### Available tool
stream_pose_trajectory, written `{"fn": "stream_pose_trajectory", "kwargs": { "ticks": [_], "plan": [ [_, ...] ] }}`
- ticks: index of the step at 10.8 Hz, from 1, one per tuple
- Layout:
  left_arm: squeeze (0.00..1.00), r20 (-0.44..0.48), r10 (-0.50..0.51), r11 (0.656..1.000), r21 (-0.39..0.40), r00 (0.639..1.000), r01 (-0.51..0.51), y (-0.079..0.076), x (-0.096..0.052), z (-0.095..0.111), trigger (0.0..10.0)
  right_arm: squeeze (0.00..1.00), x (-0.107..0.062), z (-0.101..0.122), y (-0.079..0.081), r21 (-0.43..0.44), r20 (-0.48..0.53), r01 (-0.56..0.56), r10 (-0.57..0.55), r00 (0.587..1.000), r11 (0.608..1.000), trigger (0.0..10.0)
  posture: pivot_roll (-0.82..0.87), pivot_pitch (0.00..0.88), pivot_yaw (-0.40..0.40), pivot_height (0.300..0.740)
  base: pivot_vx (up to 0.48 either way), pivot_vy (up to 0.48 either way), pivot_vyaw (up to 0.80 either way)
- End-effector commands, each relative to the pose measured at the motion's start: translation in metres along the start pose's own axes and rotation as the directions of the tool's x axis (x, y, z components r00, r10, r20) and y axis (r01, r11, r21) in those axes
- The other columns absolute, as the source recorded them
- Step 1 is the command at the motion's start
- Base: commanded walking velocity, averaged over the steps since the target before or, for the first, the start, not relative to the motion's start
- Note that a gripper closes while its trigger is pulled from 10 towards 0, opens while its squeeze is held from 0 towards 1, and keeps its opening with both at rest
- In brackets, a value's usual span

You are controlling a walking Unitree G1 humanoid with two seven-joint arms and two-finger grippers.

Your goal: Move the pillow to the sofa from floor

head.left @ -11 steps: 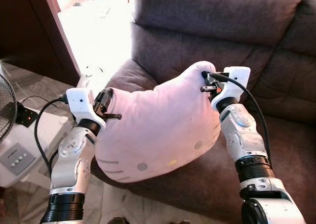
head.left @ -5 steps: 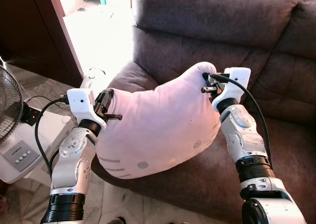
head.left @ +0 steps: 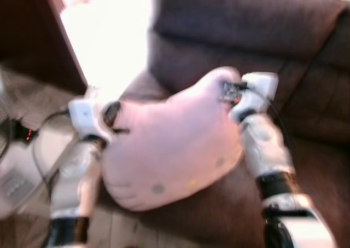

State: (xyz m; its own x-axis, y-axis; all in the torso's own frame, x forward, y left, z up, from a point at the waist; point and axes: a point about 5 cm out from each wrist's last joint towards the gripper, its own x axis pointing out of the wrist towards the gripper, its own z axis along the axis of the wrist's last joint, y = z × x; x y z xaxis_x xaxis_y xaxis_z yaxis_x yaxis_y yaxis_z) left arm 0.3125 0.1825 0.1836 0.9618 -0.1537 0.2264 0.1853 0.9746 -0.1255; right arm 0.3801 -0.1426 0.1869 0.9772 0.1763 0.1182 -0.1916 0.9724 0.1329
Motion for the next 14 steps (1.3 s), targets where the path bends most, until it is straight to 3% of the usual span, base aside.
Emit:
{"fn": "stream_pose_trajectory", "kwargs": {
  "ticks": [1,5,8,10,14],
  "plan": [
    [0.0,0.032,-0.043,0.999,-0.015,0.999,0.044,-0.012,0.003,0.006,10.0,0.0,0.0,0.013,-0.01,0.0,0.059,0.038,-0.037,0.998,0.999,10.0,0.12,0.166,-0.058,0.74,0.289,0.0,0.0],
    [0.0,0.029,-0.048,0.999,-0.021,0.998,0.049,-0.014,0.002,0.005,10.0,0.0,0.001,0.011,-0.011,-0.026,0.053,0.026,-0.025,0.998,0.999,10.0,0.12,0.161,-0.06,0.74,0.0,0.0,-0.16],
    [0.0,0.045,-0.059,0.993,-0.103,0.997,0.063,-0.023,-0.002,0.014,10.0,0.0,0.02,0.015,-0.024,-0.095,-0.03,0.058,-0.061,0.998,0.994,10.0,0.14,0.154,-0.07,0.74,0.0,0.0,0.0],
    [0.0,0.043,-0.084,0.993,-0.079,0.996,0.087,-0.031,-0.005,0.018,10.0,0.0,0.027,0.012,-0.021,-0.054,-0.091,0.067,-0.072,0.993,0.996,10.0,0.16,0.161,-0.076,0.74,0.0,0.0,0.0],
    [0.0,0.031,-0.021,0.998,-0.062,0.999,0.022,-0.021,-0.003,0.021,10.0,0.0,0.033,0.004,-0.008,-0.029,-0.137,0.051,-0.055,0.989,0.998,10.0,0.17,0.201,-0.077,0.74,0.0,0.0,0.0]
  ]
}}
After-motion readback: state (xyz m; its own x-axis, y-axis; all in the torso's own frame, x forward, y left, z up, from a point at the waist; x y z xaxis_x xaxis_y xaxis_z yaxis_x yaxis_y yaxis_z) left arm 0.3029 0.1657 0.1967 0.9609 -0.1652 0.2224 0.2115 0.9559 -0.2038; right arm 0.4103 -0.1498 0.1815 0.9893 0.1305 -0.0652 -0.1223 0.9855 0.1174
